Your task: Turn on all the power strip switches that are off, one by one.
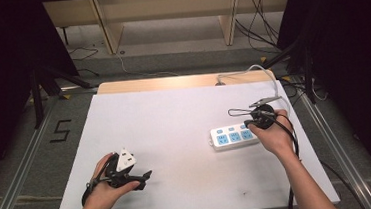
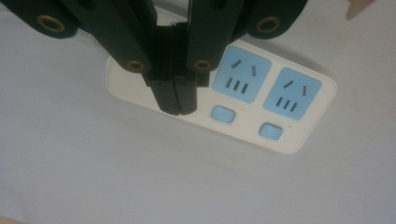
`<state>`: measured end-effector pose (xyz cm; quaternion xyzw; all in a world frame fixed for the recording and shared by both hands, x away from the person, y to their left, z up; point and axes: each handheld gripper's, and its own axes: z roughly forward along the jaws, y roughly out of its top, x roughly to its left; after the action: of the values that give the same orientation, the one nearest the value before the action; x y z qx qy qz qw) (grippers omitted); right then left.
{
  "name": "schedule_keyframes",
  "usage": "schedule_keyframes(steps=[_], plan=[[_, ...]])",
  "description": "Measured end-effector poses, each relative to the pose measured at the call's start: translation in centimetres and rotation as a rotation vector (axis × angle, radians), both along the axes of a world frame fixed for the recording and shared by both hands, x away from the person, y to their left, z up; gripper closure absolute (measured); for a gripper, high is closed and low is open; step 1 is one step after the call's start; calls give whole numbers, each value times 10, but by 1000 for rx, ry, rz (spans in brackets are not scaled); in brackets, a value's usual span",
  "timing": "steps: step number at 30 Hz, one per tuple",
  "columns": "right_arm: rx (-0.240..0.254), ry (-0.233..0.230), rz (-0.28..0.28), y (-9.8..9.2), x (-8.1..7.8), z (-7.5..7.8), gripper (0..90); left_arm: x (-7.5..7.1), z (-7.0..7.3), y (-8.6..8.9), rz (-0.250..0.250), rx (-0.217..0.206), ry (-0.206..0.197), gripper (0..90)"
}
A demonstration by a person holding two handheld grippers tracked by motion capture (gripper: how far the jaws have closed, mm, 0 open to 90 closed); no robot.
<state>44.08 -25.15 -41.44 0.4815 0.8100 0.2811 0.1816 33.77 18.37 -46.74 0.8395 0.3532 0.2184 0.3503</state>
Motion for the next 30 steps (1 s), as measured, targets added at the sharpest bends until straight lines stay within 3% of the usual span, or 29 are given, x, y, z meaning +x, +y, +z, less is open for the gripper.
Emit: schedule_keyframes(steps=[30], plan=[[-70,107,-25,9,35,-14,900,0,0,0,-3,8,-7,155]])
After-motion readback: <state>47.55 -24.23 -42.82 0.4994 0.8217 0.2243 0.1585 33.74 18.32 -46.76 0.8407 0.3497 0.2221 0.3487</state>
